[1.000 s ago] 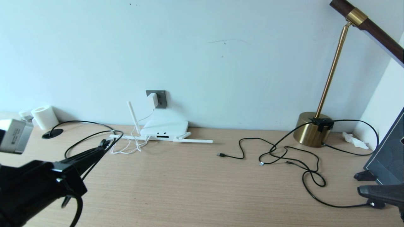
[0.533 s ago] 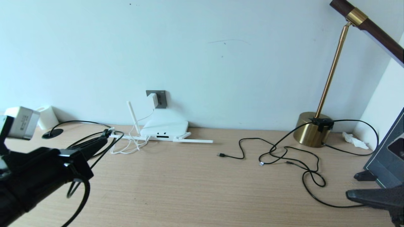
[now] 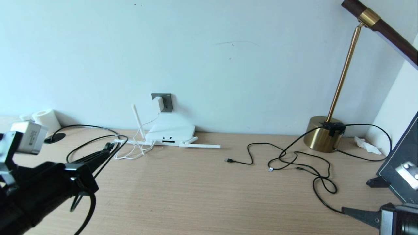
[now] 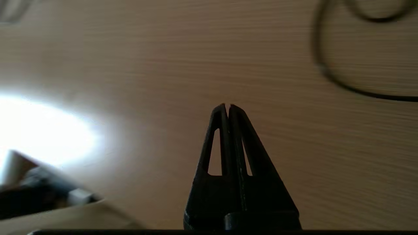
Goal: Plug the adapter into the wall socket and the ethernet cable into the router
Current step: Align cable and router interface
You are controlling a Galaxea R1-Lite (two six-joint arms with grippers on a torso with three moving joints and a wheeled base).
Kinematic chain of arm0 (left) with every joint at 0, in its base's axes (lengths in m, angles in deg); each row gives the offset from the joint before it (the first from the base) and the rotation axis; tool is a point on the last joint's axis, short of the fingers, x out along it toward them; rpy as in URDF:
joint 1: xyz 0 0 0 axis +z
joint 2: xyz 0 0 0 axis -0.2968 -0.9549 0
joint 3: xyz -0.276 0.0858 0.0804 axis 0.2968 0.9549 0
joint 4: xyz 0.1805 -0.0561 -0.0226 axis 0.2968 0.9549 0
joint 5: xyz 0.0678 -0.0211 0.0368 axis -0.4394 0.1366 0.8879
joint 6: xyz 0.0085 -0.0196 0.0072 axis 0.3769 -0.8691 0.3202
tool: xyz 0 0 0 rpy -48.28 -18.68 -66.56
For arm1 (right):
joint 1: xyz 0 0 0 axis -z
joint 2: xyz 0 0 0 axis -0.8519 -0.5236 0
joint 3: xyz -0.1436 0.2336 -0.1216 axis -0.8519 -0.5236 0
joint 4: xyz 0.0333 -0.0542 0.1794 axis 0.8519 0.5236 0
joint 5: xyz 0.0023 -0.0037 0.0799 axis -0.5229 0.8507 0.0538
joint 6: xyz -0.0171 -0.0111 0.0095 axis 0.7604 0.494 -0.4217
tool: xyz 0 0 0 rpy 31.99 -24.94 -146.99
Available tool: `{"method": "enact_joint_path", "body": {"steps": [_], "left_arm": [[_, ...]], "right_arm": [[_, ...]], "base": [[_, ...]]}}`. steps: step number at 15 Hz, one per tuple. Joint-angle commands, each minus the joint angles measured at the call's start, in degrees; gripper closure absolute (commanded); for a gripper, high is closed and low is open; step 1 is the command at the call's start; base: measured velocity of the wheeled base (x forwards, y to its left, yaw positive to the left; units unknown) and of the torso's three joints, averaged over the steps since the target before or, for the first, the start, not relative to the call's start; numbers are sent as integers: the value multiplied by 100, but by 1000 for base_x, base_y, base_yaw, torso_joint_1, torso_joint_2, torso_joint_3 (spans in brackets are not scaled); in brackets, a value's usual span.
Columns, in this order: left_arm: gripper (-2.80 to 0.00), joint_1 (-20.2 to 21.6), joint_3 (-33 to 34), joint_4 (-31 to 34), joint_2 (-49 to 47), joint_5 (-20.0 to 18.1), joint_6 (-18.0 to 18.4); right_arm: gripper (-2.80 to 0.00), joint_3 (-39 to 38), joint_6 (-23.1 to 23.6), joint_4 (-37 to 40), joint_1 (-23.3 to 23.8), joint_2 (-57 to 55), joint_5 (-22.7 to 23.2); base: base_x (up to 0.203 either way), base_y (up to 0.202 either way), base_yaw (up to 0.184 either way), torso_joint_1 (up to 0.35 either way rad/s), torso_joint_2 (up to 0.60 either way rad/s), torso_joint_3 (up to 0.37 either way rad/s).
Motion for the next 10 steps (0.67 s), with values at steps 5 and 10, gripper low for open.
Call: {"method": "enact_joint_path", "body": {"steps": [5, 10], "left_arm": [[0, 18, 268, -32, 44, 38, -19], [0, 10, 571, -7, 564, 400, -2]], "right_arm": [[0, -1879, 1653, -1834, -153, 1417, -2072], [0, -1773, 2746, 73, -147, 4163, -2072]], "base": [[0, 0, 0, 0, 0, 0], [0, 0, 0, 0, 0, 0]]}}
